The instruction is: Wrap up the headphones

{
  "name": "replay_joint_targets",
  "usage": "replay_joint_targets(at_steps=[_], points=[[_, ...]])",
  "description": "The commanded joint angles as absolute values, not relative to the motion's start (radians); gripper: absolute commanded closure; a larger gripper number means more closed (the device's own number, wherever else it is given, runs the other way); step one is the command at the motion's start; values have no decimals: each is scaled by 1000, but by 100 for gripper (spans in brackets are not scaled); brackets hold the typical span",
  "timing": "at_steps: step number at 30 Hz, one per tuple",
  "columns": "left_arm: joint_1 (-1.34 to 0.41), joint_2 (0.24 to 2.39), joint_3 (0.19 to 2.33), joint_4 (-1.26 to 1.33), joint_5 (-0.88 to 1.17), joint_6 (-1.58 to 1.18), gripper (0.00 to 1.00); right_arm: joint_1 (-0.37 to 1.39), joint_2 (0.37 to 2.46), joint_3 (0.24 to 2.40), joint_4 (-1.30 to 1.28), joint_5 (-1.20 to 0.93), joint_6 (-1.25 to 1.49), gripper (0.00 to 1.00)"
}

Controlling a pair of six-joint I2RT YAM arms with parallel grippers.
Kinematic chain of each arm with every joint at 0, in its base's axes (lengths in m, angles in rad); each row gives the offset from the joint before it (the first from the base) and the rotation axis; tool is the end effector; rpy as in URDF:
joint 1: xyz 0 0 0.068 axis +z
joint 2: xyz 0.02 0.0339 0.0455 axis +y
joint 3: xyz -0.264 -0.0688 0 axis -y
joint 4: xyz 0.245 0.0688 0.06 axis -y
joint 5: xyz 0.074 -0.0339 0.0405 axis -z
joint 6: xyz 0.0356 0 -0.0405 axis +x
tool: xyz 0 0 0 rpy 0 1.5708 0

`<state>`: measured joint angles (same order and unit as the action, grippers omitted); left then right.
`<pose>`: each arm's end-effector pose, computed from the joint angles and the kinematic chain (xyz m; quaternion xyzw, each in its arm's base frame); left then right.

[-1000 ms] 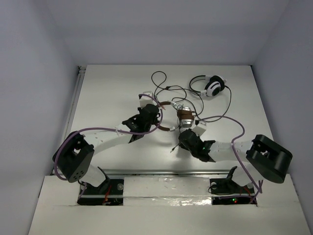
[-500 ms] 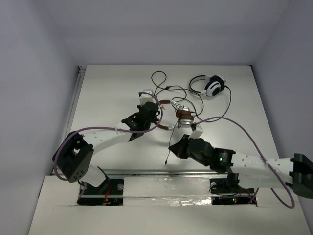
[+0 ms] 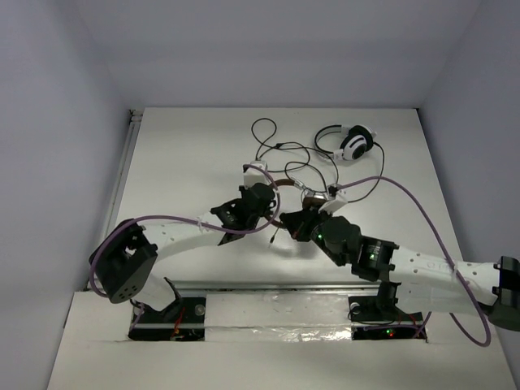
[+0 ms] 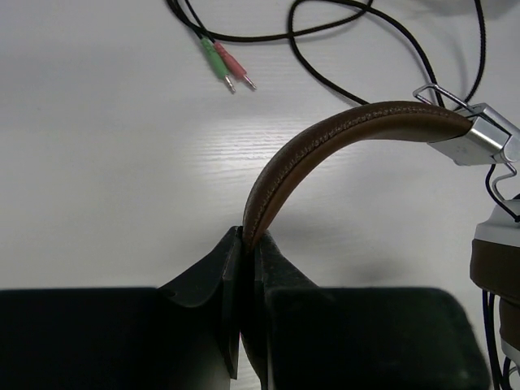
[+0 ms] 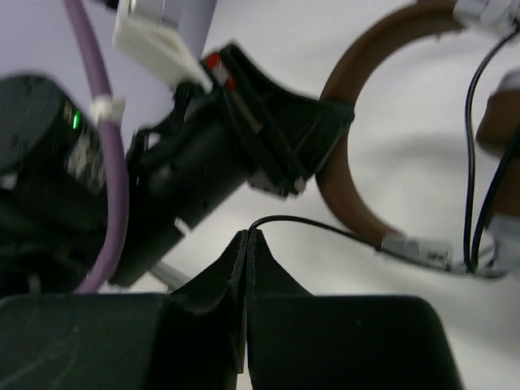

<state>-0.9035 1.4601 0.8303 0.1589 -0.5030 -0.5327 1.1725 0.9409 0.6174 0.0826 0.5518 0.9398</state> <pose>0.2102 -0.2391 0.2323 0.0244 0.8356 -0.1733 0.5208 0.1014 0.1929 0.2810 0.0790 0.7716 0.4113 0.4788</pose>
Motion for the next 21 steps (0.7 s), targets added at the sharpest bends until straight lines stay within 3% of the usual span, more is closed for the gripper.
replay_joint_targets(at_steps=[1, 10, 21], points=[[-936, 1459, 816, 212, -540, -583, 100, 1157, 949, 687, 238, 699, 907, 100], [-1017, 1430, 805, 158, -508, -673, 100, 980, 1046, 580, 464, 776, 1041, 100], [-1075, 1463, 861, 86, -480, -718, 100, 850, 1166, 603, 517, 795, 1218, 100]])
